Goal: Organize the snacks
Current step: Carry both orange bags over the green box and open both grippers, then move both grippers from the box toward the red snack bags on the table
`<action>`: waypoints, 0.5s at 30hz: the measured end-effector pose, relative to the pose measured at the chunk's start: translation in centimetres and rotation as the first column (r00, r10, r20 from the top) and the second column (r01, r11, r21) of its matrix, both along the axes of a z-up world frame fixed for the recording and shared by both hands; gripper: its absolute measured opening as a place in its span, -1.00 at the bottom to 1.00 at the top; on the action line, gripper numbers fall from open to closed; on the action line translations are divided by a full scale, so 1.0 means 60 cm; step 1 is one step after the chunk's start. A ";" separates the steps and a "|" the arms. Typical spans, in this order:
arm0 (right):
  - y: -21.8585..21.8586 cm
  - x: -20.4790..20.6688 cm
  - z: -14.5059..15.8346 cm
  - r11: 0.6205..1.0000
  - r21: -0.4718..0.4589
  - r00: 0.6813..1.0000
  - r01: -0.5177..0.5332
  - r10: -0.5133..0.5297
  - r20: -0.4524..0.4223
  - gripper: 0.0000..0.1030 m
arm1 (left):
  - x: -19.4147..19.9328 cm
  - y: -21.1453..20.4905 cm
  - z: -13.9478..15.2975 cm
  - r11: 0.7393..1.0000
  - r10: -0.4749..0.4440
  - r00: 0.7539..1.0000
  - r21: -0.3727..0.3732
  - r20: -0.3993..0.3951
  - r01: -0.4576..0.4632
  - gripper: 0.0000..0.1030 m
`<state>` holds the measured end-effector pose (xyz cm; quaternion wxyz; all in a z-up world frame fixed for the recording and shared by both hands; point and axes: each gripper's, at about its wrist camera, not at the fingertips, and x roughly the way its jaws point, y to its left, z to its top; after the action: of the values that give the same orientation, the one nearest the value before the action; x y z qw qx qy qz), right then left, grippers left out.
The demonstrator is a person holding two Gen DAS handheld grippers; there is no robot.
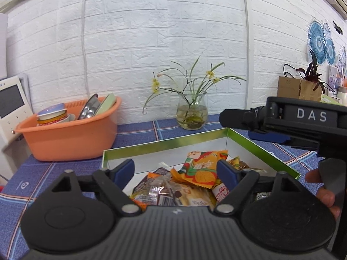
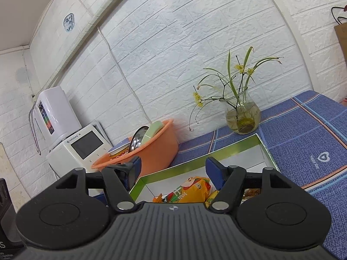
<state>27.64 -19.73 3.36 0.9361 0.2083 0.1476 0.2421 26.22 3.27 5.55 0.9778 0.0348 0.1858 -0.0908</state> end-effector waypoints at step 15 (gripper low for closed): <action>0.038 -0.110 0.020 0.922 -0.386 0.998 0.009 0.018 0.068 1.00 | -0.173 0.000 -0.027 0.999 0.028 1.000 -0.039 -0.013 -0.028 0.99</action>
<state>21.06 -17.45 4.55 0.9628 0.0109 0.1601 0.2175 15.86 3.25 3.91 0.9783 0.0124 0.1905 -0.0809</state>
